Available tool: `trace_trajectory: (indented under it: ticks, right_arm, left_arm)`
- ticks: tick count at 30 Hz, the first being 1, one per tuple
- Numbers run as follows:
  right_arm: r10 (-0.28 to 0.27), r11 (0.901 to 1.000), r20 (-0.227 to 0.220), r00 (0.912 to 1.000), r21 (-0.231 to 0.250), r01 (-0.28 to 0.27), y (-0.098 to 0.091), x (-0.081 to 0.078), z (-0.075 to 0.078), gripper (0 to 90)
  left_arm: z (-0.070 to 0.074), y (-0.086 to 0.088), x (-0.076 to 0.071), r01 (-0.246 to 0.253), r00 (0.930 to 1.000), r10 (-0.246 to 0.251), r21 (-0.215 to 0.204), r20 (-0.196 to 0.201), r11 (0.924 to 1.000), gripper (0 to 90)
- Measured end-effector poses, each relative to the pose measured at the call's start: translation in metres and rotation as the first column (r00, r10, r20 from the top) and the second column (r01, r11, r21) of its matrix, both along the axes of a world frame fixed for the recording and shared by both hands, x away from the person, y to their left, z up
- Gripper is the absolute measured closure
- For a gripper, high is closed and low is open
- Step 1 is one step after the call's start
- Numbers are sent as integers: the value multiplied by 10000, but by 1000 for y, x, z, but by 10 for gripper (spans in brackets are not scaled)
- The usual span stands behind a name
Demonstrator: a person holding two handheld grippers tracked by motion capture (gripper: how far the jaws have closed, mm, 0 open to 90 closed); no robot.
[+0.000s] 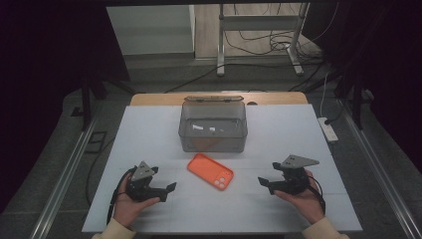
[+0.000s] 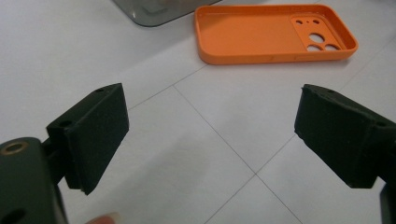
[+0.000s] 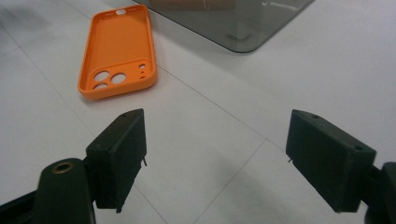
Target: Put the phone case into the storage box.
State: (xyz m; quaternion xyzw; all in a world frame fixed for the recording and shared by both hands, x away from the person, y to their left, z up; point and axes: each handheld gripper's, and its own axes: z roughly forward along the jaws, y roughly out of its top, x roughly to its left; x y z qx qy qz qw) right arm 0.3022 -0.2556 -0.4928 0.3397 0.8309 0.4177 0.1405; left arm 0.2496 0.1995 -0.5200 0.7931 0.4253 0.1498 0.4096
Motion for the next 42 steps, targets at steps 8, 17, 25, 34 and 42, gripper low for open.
trace_trajectory:
  ticks: [8,17,25,34,42]
  right_arm:
    - [138,9999,55,9999,87,-139,3,-1,4,209]
    - [280,9995,90,9996,131,-281,8,-1,7,215]
    - [175,9998,44,9998,55,-176,10,1,8,217]
    - [130,9999,-55,9999,-65,-130,13,2,10,219]
    - [389,9990,-198,9990,-212,-393,21,4,14,219]
  left_arm:
    - [0,-1,0,21,10000,-21,11,-35,10000,102]
    - [1,-1,-1,28,10000,-28,12,-13,10000,102]
    - [1,0,-1,63,10000,-63,32,-7,10000,103]
    - [1,0,-1,64,10000,-63,31,-54,10000,104]
    - [1,-2,-1,101,9999,-101,24,-62,9999,105]
